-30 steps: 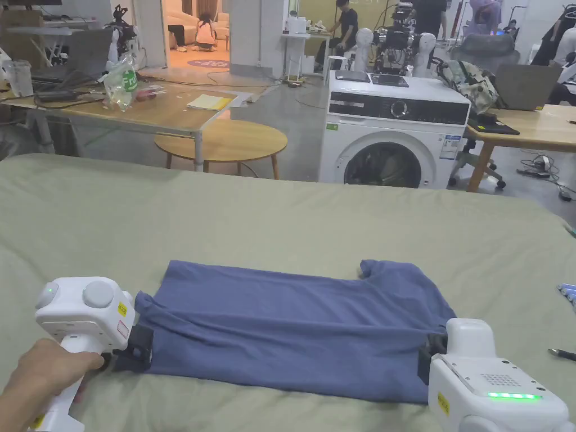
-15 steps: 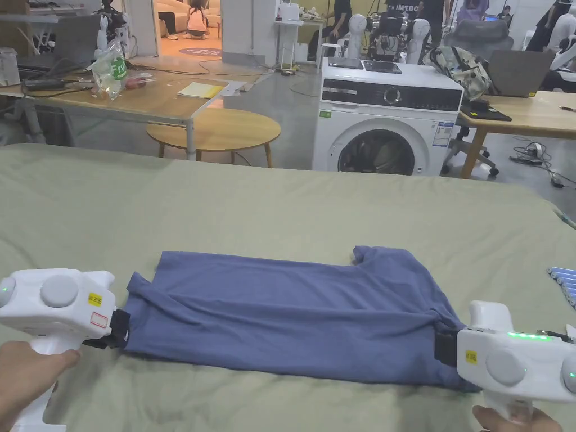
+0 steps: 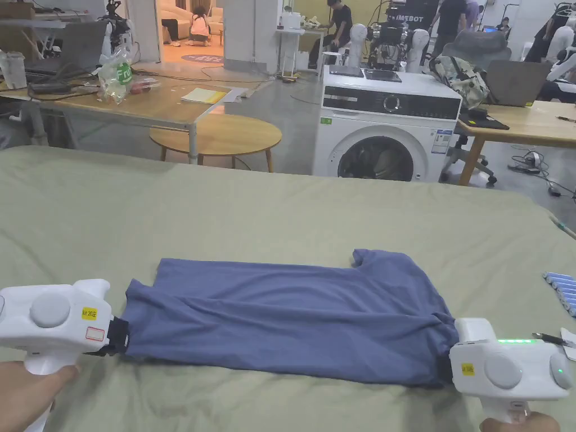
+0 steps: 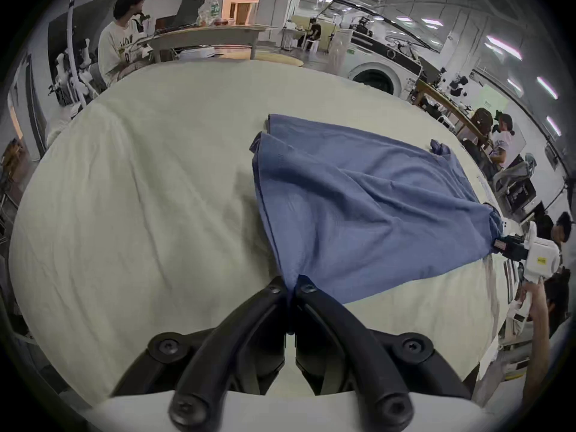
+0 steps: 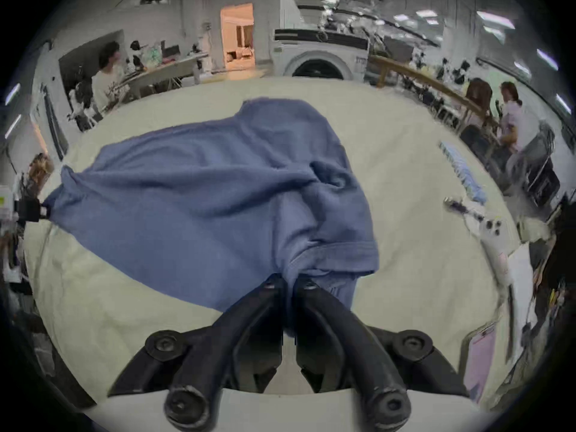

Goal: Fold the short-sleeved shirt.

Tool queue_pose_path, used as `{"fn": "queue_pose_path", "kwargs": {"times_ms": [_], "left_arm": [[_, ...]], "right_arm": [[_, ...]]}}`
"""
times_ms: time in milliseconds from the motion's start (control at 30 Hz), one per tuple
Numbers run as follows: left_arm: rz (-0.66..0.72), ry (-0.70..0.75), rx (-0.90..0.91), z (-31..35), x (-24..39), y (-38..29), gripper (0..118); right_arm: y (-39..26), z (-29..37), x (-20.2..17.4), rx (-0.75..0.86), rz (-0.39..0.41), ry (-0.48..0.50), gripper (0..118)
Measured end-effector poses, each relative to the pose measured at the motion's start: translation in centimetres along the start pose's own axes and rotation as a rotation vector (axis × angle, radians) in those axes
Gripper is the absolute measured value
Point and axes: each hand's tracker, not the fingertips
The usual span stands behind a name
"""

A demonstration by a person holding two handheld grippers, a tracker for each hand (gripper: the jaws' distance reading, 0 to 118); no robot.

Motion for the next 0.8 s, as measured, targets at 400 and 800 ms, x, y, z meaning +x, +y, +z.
{"fn": "queue_pose_path", "kwargs": {"times_ms": [400,800], "left_arm": [[0.013,-0.023,0.008,5.6,-1.9,-7.9,0],[0.005,0.027,-0.049,1.9,-1.4,-10.7,0]], "right_arm": [[-6.6,8.6,-1.2,-0.068,0.046,-0.04,2],[-9.5,4.6,-3.2,-0.13,0.047,-0.157,11]]}}
